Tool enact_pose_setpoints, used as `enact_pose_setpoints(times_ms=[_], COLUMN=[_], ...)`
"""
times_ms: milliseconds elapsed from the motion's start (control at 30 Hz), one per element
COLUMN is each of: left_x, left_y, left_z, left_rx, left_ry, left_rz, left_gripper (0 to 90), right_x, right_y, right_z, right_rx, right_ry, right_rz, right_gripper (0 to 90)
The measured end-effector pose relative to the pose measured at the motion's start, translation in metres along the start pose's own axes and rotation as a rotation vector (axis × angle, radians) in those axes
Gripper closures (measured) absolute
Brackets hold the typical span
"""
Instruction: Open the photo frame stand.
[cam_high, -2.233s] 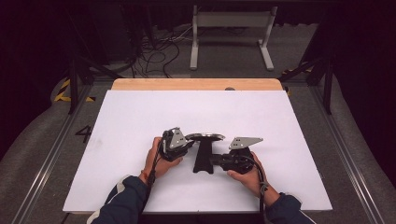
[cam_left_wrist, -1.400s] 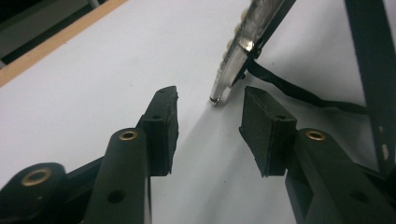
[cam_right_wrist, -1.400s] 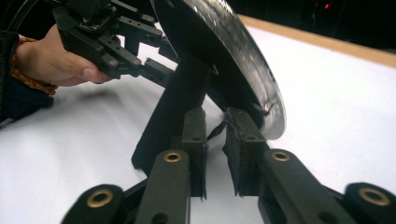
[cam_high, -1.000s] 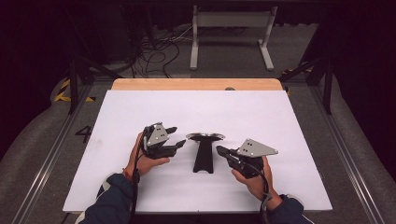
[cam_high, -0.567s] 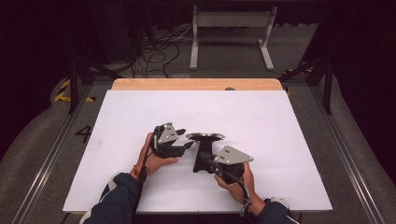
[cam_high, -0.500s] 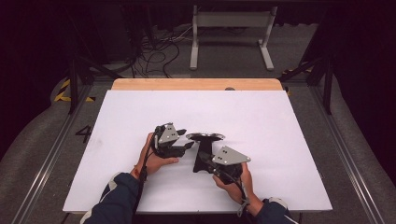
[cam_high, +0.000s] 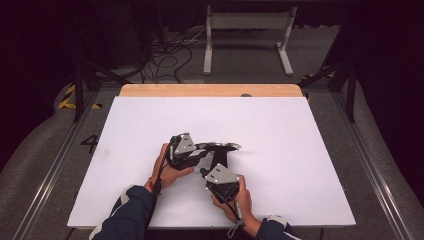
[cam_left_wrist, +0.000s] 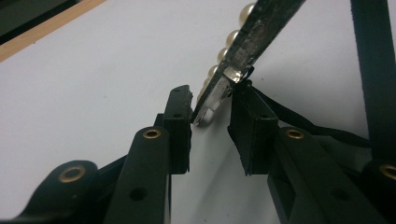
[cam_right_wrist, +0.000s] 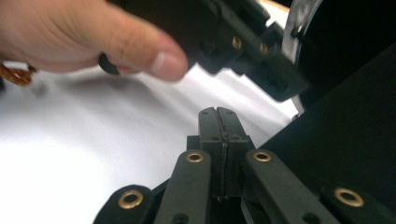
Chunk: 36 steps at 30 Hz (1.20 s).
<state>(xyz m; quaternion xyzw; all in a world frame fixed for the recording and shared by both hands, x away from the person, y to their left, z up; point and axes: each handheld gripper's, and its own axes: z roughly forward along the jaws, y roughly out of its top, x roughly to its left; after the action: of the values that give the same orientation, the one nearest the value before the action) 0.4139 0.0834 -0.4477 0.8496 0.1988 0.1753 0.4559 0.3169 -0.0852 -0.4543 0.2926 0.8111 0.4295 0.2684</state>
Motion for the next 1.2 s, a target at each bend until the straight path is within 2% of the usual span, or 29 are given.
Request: enact_pose_setpoints(times_ms=[133, 233, 367, 633, 667, 700, 733, 800, 900, 1033, 1200], left_x=[0.0002, -0.0003, -0.0003, -0.0017, -0.0018, -0.0014, -0.0013, -0.0033, -0.0051, -0.0068, -0.009], left_y=[-0.0003, 0.0001, -0.0001, -0.0002, -0.0004, 0.0, 0.0006, 0.0022, 0.0039, 0.0043, 0.0044], left_z=[-0.0014, -0.003, -0.0043, -0.0053, -0.0054, -0.0055, -0.0059, -0.0066, -0.0063, -0.0043, -0.0056], left_rx=[-0.007, -0.003, -0.004, 0.0, -0.001, -0.025, -0.032, -0.047, -0.048, -0.051, -0.038], left_ry=[-0.002, 0.004, 0.004, 0.018, 0.016, 0.032, 0.029, 0.023, 0.028, 0.028, 0.048], left_rz=[-0.019, -0.005, -0.002, 0.027, 0.023, 0.006, -0.001, 0.014, 0.022, 0.032, 0.063], left_gripper=[70.0, 71.4, 74.0, 75.6, 75.2, 70.2, 63.7, 66.6, 66.2, 68.9, 70.8], right_x=[0.0, 0.0006, -0.0025, -0.0011, -0.0012, -0.0013, -0.0014, -0.001, 0.0005, 0.0041, 0.0022], right_y=[-0.0014, -0.0012, -0.0028, -0.0065, -0.0064, -0.0065, -0.0066, -0.0064, -0.0055, -0.001, -0.0005], right_z=[0.0018, 0.0012, 0.002, 0.0052, 0.0051, 0.005, 0.005, 0.005, 0.0055, 0.007, 0.0094], right_rx=[0.019, 0.027, 0.047, 0.072, 0.073, 0.071, 0.07, 0.072, 0.067, 0.051, 0.058], right_ry=[-0.001, -0.002, 0.004, 0.019, 0.019, 0.021, 0.023, 0.02, 0.021, 0.008, -0.016], right_rz=[-0.002, -0.007, 0.03, 0.028, 0.028, 0.035, 0.041, 0.034, 0.026, -0.005, -0.005], right_gripper=[90.0, 90.0, 90.0, 90.0, 90.0, 90.0, 90.0, 90.0, 90.0, 90.0, 90.0])
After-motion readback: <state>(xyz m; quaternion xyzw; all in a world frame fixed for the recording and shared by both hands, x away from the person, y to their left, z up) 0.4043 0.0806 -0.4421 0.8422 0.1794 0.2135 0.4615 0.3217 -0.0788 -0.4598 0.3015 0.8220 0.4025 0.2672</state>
